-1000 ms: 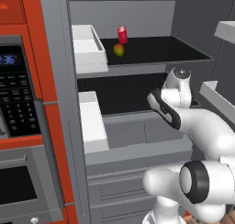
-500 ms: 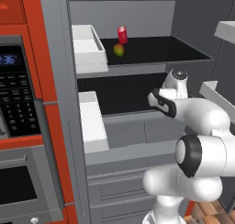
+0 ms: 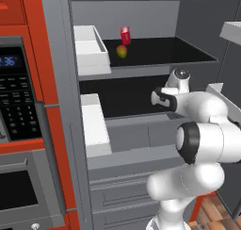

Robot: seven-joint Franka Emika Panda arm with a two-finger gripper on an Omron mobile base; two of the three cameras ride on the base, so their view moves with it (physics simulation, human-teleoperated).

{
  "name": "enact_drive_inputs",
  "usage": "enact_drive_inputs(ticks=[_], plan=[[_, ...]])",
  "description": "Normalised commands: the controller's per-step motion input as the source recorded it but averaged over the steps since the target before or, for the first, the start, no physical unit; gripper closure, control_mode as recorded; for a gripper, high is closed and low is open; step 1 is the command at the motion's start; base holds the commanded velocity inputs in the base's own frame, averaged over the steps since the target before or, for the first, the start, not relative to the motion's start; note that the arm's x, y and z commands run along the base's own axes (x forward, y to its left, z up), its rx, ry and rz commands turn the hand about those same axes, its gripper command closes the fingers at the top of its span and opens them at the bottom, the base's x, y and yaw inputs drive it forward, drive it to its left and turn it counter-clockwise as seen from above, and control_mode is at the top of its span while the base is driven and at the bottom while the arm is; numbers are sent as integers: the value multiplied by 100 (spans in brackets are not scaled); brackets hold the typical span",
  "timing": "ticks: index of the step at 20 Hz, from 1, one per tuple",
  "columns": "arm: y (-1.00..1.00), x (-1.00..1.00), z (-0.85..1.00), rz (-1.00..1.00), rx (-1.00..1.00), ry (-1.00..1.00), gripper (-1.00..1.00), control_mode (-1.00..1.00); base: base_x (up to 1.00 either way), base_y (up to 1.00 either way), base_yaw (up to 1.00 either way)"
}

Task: Pick the pear and mango from the fridge and place them on the plate next to the blender to make a fruit smoothie.

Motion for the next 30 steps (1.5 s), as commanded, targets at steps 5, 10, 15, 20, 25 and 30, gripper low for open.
enact_drive_inputs(ticks=[5, 10, 15, 20, 25, 30], plan=[[0, 39, -12, 0, 0, 0, -100, -100, 0, 0, 0], [-2, 36, -17, 0, 0, 0, -100, -100, 0, 0, 0], [-9, 20, -20, 0, 0, 0, -100, -100, 0, 0, 0], [-5, 9, -24, 0, 0, 0, -100, -100, 0, 0, 0], [0, -3, -40, 0, -6, 0, 100, -100, 0, 0, 0], [0, -45, -4, 0, -1, -11, 100, -100, 0, 0, 0]])
